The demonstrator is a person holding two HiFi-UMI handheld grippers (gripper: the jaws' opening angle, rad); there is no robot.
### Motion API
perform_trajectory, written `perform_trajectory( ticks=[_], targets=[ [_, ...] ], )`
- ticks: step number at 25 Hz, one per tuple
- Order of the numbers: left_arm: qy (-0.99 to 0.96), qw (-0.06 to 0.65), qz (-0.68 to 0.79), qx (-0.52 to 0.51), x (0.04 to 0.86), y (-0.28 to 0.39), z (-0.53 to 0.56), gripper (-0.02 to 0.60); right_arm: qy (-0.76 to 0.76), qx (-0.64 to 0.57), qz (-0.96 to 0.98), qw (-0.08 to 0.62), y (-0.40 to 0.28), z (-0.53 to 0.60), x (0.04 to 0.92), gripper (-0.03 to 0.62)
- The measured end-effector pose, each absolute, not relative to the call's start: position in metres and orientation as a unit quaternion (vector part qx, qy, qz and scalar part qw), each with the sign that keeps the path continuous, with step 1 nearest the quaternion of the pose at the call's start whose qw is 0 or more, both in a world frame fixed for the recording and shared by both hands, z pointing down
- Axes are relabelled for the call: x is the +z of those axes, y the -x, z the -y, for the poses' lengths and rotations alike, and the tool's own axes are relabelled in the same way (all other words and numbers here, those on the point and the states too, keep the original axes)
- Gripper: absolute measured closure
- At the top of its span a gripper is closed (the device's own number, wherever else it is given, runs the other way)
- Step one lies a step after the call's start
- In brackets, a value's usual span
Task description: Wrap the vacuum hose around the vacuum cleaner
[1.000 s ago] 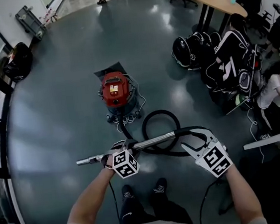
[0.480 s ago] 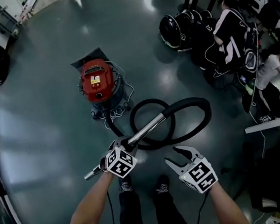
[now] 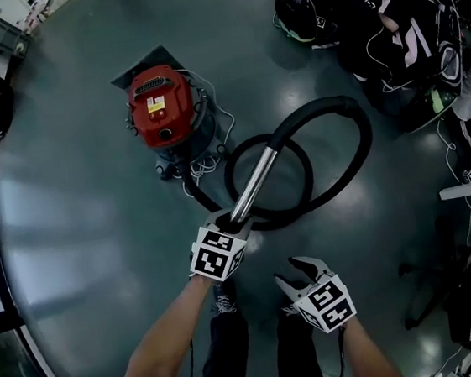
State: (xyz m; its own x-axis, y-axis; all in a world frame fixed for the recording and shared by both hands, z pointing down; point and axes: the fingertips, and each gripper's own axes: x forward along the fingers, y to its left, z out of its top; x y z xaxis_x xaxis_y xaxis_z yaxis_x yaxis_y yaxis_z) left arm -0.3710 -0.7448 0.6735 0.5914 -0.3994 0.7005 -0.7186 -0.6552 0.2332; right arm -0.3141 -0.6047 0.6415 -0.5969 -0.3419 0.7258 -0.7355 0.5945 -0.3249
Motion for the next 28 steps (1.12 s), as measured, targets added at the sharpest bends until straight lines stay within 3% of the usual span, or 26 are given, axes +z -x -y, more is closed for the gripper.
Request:
perform_trajectory(
  ticks=[7,9,16,25,26,28],
  targets=[
    [-0.828,0.333,0.374,0.251,0.701,0.344,0.749,0.445,-0.293,0.357,0.837,0.295,0.342,0.585,0.697,0.401],
    [-0.816,0.356,0.391,0.233,0.704,0.334,0.749,0.445,-0.286,0.373,0.835,0.287,0.349,0.582,0.710,0.339],
    [-0.768,0.418,0.446,0.194,0.718,0.321,0.750,0.445,-0.271,0.444,0.813,0.262,0.363,0.554,0.740,0.220],
    [-0.692,0.472,0.525,0.151,0.726,0.313,0.756,0.445,-0.294,0.462,0.779,0.305,0.334,0.543,0.788,0.221],
    [-0.684,0.476,0.533,0.146,0.729,0.314,0.756,0.445,-0.299,0.457,0.777,0.313,0.328,0.541,0.792,0.253],
    [-0.674,0.482,0.543,0.138,0.732,0.315,0.755,0.445,-0.312,0.440,0.778,0.322,0.317,0.538,0.792,0.387]
  ],
)
